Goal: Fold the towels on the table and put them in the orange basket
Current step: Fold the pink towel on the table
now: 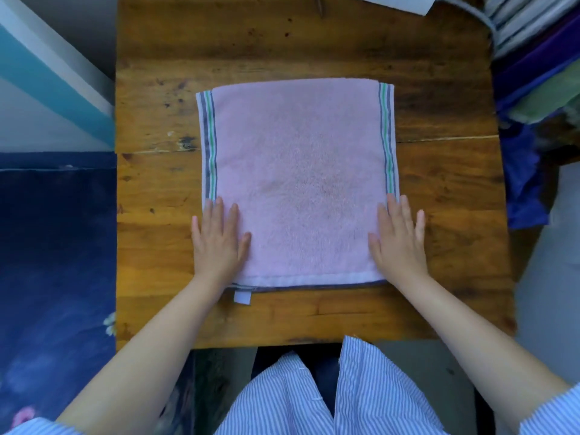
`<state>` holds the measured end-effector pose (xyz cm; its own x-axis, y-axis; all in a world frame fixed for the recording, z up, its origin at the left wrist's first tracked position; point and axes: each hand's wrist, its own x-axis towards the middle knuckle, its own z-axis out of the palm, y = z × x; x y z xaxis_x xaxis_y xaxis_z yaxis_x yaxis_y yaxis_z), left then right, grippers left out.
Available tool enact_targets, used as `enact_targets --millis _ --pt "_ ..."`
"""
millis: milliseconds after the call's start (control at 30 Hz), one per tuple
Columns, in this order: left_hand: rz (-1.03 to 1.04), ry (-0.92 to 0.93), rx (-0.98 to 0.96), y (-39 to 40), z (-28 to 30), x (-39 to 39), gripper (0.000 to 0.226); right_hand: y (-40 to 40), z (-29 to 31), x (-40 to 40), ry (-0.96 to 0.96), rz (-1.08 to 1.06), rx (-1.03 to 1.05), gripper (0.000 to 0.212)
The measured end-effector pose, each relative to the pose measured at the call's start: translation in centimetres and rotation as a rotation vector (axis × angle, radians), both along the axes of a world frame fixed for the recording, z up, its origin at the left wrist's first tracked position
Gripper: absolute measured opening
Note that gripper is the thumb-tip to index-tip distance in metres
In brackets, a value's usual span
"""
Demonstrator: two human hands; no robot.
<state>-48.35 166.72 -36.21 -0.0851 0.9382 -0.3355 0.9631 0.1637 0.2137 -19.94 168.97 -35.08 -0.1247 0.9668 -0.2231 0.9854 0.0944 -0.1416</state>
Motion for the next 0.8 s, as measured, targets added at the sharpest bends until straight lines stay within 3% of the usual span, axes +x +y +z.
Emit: enact_targets --millis 67,133,233,333,567,667,800 --pt "-0.267 0.010 0.124 -2.2 0.8 0.5 0.050 -2.6 0.9 -0.2 0.030 0.206 0.139 0.036" --pt "-0.489 0.009 0.144 -3.8 1.4 0.5 0.051 -4.4 1.3 0.1 0.061 0.366 0.138 0.029" --pt "-0.643 0.009 0.086 -5.0 1.9 -0.2 0.040 -5.6 1.4 0.7 0.027 0.453 0.039 0.053" --pt "-0.620 0.028 0.028 -5.1 2.0 -0.8 0.063 -5.8 1.4 0.8 -0.013 0.444 0.026 0.059" --pt "-0.708 0.218 0.035 -4.8 2.8 -0.3 0.043 -5.1 2.1 0.3 0.054 0.420 0.086 0.037" --pt "-0.574 0.212 -0.069 -5.0 2.3 0.4 0.047 -4.8 2.4 0.2 0.171 0.321 0.124 0.025" --pt "-0.379 0.080 -0.046 -5.5 2.5 1.5 0.037 -4.6 2.9 0.4 0.252 0.131 0.093 0.022"
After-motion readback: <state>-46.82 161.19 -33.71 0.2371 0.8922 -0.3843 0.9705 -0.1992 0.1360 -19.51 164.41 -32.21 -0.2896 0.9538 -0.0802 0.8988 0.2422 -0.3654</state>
